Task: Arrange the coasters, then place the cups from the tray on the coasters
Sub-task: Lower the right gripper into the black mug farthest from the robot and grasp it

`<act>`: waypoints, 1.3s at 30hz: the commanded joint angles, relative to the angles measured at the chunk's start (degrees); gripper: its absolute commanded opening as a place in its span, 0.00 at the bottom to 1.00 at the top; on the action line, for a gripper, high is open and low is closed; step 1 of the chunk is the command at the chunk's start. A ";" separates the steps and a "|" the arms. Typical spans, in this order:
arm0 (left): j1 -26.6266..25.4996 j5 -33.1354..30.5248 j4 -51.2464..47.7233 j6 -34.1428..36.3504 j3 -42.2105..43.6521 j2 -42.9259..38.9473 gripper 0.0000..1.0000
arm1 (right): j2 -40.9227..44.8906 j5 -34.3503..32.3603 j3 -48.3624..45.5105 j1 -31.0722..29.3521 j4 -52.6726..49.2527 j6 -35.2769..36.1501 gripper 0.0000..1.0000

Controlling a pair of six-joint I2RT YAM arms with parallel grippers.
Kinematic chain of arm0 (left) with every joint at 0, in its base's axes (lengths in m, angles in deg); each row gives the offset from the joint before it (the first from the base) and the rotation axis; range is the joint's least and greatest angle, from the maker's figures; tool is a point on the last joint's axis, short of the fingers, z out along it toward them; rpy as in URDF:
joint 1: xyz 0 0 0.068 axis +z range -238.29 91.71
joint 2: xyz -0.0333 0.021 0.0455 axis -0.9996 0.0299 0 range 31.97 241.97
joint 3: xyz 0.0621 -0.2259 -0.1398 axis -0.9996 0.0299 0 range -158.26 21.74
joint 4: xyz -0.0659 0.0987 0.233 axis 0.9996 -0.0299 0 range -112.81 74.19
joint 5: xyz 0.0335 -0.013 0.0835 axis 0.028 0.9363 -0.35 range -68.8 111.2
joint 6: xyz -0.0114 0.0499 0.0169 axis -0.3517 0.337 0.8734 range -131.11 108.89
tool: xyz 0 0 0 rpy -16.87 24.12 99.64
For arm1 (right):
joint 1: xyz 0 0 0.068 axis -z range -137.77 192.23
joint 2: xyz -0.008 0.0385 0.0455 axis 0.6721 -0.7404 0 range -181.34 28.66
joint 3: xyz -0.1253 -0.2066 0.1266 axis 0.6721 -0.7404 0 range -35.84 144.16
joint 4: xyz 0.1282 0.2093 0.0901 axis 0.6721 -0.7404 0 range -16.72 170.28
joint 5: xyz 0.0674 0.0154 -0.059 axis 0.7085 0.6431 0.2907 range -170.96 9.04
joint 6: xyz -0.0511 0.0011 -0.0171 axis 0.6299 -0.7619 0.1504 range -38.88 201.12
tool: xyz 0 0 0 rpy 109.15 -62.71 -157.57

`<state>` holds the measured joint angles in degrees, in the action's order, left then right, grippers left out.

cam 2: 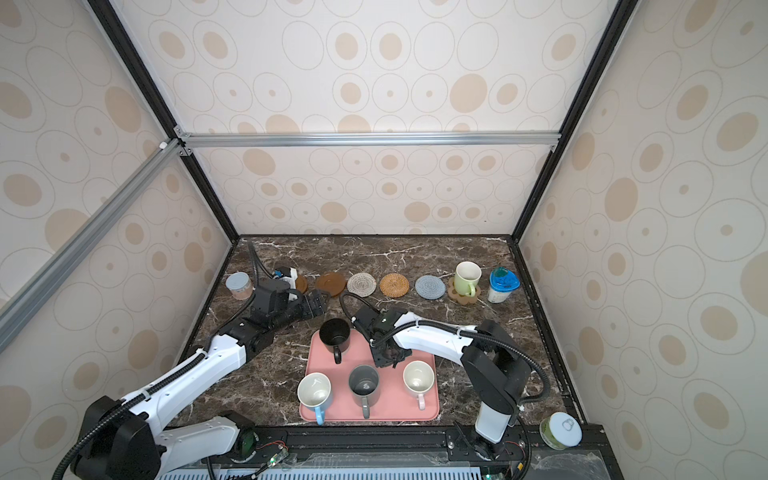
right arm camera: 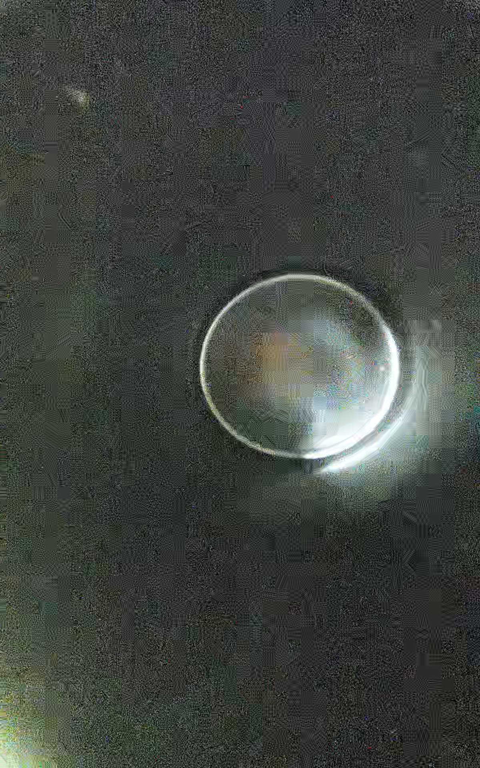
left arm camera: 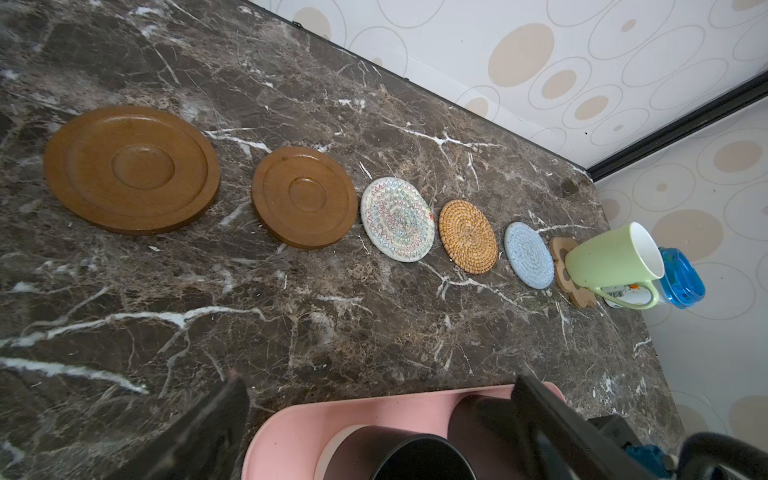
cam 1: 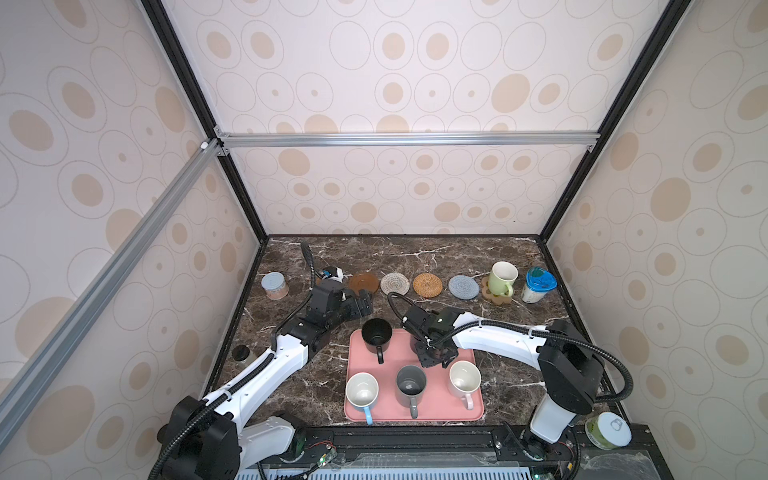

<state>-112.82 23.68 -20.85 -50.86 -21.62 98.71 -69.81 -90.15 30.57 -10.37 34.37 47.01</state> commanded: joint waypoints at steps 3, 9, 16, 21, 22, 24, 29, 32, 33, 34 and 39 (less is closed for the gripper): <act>0.01 -0.46 -0.45 -1.12 -0.59 -0.73 1.00 | 2.72 -2.49 -0.67 0.10 0.91 0.67 0.15; 0.01 -1.12 -0.29 -0.77 -0.76 -0.57 1.00 | 3.93 -2.93 -0.32 0.12 1.26 2.02 0.13; 0.01 -0.32 0.32 -0.77 -2.13 1.43 1.00 | 5.44 -3.86 0.12 0.09 0.70 2.94 0.12; 0.01 -0.02 0.80 -0.51 -3.04 2.32 1.00 | 7.24 -4.65 0.23 0.06 0.13 3.08 0.12; 0.01 0.02 0.79 -0.49 -3.13 2.42 1.00 | 7.56 -4.84 0.16 0.11 0.05 2.99 0.12; 0.01 0.30 0.95 -0.45 -3.14 2.59 1.00 | 8.28 -5.04 0.38 0.05 -0.13 2.98 0.12; -0.13 0.42 1.00 -0.68 -2.87 2.52 1.00 | 9.23 -6.04 1.47 0.30 -1.58 3.15 0.12; -0.25 0.30 1.04 -0.68 -2.49 2.10 1.00 | 9.52 -6.27 1.91 0.83 -2.07 3.43 0.12; -0.21 0.28 1.05 -0.68 -2.37 2.08 1.00 | 9.55 -6.11 2.10 1.00 -2.16 3.45 0.12; -0.33 0.30 0.99 -0.68 -2.35 1.95 1.00 | 9.64 -5.90 2.14 1.27 -2.17 3.56 0.12; -0.40 0.33 0.94 -0.68 -1.91 1.55 1.00 | 10.58 -5.66 2.79 3.08 -2.67 4.27 0.12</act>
<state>-113.06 23.94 -20.59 -50.88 -22.21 101.13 -62.32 -93.58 30.62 -8.27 31.72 50.88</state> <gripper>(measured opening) 0.999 0.186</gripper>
